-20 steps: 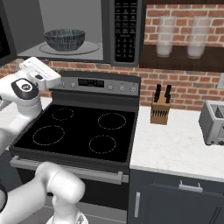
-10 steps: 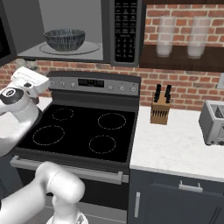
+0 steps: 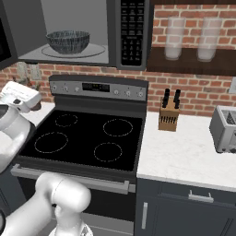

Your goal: Open the microwave, place the bowl with waffle inside the microwave, then close the microwave door and turn it on.

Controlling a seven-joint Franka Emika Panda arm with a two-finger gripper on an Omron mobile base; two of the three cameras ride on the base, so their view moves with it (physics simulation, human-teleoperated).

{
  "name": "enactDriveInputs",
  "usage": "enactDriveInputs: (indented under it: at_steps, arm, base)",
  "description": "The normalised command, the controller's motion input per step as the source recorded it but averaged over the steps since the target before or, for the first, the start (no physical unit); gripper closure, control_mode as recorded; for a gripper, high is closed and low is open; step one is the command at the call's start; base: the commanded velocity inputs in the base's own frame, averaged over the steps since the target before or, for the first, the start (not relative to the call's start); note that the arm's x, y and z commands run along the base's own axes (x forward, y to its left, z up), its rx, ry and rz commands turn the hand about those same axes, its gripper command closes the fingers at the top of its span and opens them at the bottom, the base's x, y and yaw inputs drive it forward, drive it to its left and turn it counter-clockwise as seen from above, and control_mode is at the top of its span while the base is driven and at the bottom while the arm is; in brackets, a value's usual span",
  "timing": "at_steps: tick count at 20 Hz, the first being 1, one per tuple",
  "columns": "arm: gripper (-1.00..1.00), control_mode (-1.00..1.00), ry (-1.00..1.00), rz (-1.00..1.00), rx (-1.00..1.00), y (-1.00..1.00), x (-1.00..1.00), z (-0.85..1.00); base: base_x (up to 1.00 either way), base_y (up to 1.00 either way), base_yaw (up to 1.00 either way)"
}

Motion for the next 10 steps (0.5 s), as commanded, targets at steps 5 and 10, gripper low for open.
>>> enactDriveInputs:
  at_steps: [5,10]
  arm:
    - [-1.00,-1.00,-0.03,-0.06,-0.01,0.97,-0.14,-0.16]
    - [-1.00,-1.00,-0.05,-0.02,0.00,0.71,-0.02,-0.42]
  base:
    - [0.00,0.00,0.00]
    - [0.00,0.00,0.00]
